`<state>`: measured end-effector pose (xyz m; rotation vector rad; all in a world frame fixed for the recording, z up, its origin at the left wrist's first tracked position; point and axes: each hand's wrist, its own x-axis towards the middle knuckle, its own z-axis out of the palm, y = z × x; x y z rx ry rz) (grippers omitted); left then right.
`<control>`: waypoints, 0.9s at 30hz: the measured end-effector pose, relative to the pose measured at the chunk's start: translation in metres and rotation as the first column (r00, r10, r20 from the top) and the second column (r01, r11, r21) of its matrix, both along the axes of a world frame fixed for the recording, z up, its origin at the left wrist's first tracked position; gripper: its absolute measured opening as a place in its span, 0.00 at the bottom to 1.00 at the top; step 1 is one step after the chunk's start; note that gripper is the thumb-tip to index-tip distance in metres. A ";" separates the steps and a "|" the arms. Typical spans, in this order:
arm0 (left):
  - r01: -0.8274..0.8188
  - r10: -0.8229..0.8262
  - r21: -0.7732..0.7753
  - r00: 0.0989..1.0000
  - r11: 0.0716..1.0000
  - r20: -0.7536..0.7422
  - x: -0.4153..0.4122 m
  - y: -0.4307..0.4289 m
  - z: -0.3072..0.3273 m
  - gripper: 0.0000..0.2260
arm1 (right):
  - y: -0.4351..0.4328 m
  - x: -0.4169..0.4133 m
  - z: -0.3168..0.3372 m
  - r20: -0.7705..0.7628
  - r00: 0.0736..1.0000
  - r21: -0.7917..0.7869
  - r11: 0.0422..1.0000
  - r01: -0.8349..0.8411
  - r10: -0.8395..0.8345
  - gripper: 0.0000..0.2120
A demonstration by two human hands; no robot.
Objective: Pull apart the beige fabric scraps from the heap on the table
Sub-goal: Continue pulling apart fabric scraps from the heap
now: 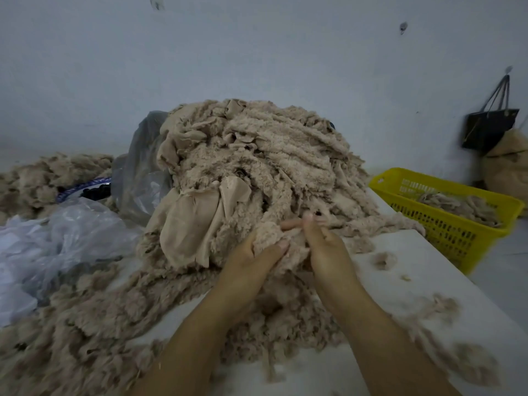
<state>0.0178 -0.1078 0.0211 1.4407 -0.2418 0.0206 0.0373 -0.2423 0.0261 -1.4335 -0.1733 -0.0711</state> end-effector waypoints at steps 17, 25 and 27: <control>-0.141 0.148 -0.273 0.989 0.952 0.005 0.014 0.029 -0.003 0.16 | -0.014 0.000 0.009 0.022 0.995 -0.360 0.929 -0.086 0.100 0.19; -0.148 0.153 0.045 0.982 0.988 -0.115 0.019 0.015 -0.012 0.20 | -0.032 0.015 0.002 -0.033 0.998 0.002 0.998 -0.060 0.060 0.04; -0.264 0.276 0.142 0.958 0.954 -0.075 0.026 0.016 -0.010 0.14 | -0.057 0.023 0.009 -0.040 0.995 0.538 0.837 0.099 -0.092 0.06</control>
